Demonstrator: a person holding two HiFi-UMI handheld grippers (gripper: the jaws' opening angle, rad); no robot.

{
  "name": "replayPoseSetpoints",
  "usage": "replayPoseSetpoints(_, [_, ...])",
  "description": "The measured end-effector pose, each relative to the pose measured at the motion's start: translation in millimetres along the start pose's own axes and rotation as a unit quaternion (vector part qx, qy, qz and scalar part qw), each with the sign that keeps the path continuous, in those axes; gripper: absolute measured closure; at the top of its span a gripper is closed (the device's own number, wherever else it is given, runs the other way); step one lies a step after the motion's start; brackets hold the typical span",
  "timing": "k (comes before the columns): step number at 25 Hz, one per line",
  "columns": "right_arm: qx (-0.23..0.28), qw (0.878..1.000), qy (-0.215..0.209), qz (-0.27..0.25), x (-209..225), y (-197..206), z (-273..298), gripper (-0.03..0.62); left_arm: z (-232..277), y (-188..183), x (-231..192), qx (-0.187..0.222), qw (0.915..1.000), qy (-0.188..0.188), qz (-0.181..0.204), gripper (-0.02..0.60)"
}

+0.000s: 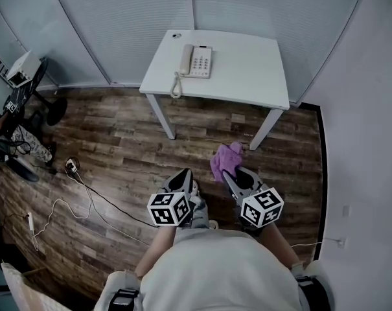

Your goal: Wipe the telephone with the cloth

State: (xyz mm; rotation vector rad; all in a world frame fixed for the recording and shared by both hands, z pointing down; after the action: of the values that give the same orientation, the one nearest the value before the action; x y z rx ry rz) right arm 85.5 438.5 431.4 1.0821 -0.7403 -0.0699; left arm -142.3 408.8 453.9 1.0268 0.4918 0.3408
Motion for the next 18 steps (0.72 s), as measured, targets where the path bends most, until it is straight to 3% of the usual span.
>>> replayPoseSetpoints(18, [-0.005,1.000,0.002,-0.022,38,-91,134,0.496,97,-83,-96,0.017,0.9998,0.003,-0.014,0.558])
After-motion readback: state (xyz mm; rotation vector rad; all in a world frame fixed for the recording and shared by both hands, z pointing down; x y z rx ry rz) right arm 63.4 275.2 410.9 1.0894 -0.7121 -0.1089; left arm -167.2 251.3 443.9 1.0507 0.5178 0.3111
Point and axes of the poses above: the fingertips, and each gripper's own axes: z forward along the fingers, x to its right, y out of its underside, the point moved 10 cm from there along -z, backward along the fingers, and after that the axes turned 11 degrees about z, right-handed, at the moved point
